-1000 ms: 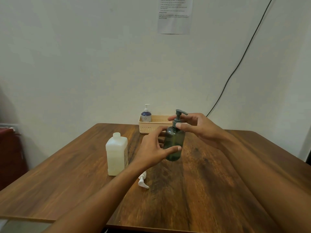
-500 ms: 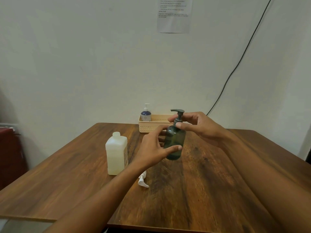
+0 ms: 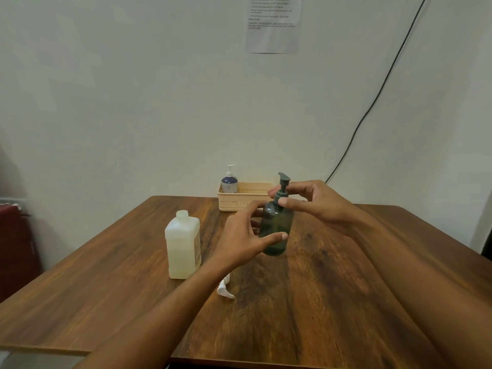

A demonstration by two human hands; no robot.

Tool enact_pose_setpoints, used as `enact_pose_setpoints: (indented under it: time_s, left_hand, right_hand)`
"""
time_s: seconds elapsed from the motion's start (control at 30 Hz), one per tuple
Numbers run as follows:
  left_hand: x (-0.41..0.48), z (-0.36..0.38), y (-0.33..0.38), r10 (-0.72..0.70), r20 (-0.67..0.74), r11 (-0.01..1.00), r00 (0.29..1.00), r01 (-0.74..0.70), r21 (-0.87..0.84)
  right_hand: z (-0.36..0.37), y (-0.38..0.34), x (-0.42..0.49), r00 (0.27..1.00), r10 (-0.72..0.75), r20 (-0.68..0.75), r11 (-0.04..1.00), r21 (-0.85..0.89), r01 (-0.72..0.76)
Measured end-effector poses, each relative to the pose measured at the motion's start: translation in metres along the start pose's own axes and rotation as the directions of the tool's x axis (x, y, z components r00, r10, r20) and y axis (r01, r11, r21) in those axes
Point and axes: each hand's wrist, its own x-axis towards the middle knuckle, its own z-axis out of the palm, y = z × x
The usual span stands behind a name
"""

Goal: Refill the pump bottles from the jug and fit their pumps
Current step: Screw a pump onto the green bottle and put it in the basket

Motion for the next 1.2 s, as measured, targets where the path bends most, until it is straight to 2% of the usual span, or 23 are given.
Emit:
enact_pose_setpoints:
  time_s: [0.17, 0.23, 0.33, 0.4, 0.57, 0.8, 0.97, 1.13, 1.2]
  left_hand:
    - [-0.001, 0.003, 0.004, 0.012, -0.005, 1.000, 1.000, -0.012, 0.020]
    - [-0.001, 0.003, 0.004, 0.017, -0.007, 1.000, 1.000, -0.017, 0.018]
    - [0.001, -0.001, 0.002, 0.010, -0.009, 1.000, 1.000, -0.010, 0.013]
    - [0.001, -0.003, 0.001, 0.002, -0.013, 1.000, 1.000, -0.002, 0.015]
    - [-0.001, -0.001, 0.002, 0.006, -0.012, 1.000, 1.000, -0.006, 0.013]
    - [0.001, -0.003, 0.003, -0.001, -0.044, 1.000, 0.999, 0.003, 0.030]
    - [0.000, -0.005, 0.002, -0.008, -0.057, 0.999, 0.998, 0.010, 0.033]
    - [0.003, -0.007, 0.004, -0.006, -0.052, 1.000, 0.999, 0.007, 0.020]
    - [0.003, -0.007, 0.004, -0.005, -0.058, 1.000, 0.998, 0.006, 0.021]
  right_hand:
    - [0.016, -0.001, 0.002, 0.973, -0.062, -0.222, 0.997, -0.062, 0.049]
    - [0.016, 0.000, 0.003, 0.979, -0.056, -0.198, 0.997, -0.057, 0.046]
    - [0.006, -0.004, 0.000, 0.999, 0.003, -0.038, 1.000, 0.006, -0.003]
    - [0.001, -0.005, -0.001, 1.000, 0.010, -0.011, 1.000, -0.003, -0.010]
    - [0.007, -0.007, 0.000, 0.987, -0.001, -0.164, 0.999, -0.040, -0.005]
    - [0.022, 0.001, 0.003, 0.950, -0.015, -0.313, 0.997, 0.065, 0.037]
    - [0.025, 0.005, 0.005, 0.947, -0.035, -0.319, 0.996, 0.071, 0.061]
    - [0.024, 0.000, 0.006, 0.973, -0.013, -0.230, 0.997, 0.074, 0.030]
    - [0.025, -0.002, 0.006, 0.969, 0.008, -0.248, 0.997, 0.071, 0.010]
